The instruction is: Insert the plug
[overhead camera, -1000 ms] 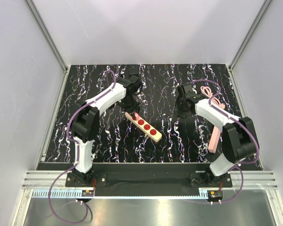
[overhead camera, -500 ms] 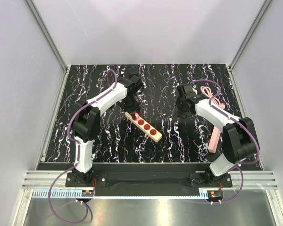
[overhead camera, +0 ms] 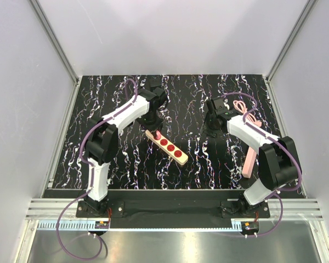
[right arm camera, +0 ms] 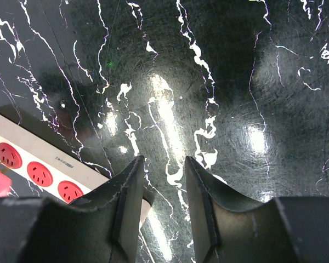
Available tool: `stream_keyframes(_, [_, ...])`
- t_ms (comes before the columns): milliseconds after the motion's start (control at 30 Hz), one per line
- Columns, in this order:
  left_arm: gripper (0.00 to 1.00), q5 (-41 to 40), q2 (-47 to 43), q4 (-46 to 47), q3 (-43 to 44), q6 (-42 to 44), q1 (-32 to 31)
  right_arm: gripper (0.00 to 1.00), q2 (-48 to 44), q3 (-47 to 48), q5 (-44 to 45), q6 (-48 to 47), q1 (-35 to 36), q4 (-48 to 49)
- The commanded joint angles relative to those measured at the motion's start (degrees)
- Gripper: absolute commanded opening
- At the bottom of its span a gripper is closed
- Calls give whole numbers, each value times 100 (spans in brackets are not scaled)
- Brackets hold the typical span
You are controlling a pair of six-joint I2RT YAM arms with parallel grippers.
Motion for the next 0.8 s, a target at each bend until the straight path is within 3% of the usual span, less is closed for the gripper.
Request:
stream_keyframes(0, [0, -1053, 125, -60, 271, -50, 90, 42, -214, -1, 170, -56, 0, 50])
stream_keyframes(167, [0, -1185, 90, -25, 368, -50, 72, 43, -205, 17, 179, -91, 0, 50])
stream_keyframes(767, [0, -324, -244, 28, 237, -68, -86, 43, -161, -9, 179, -91, 0, 51])
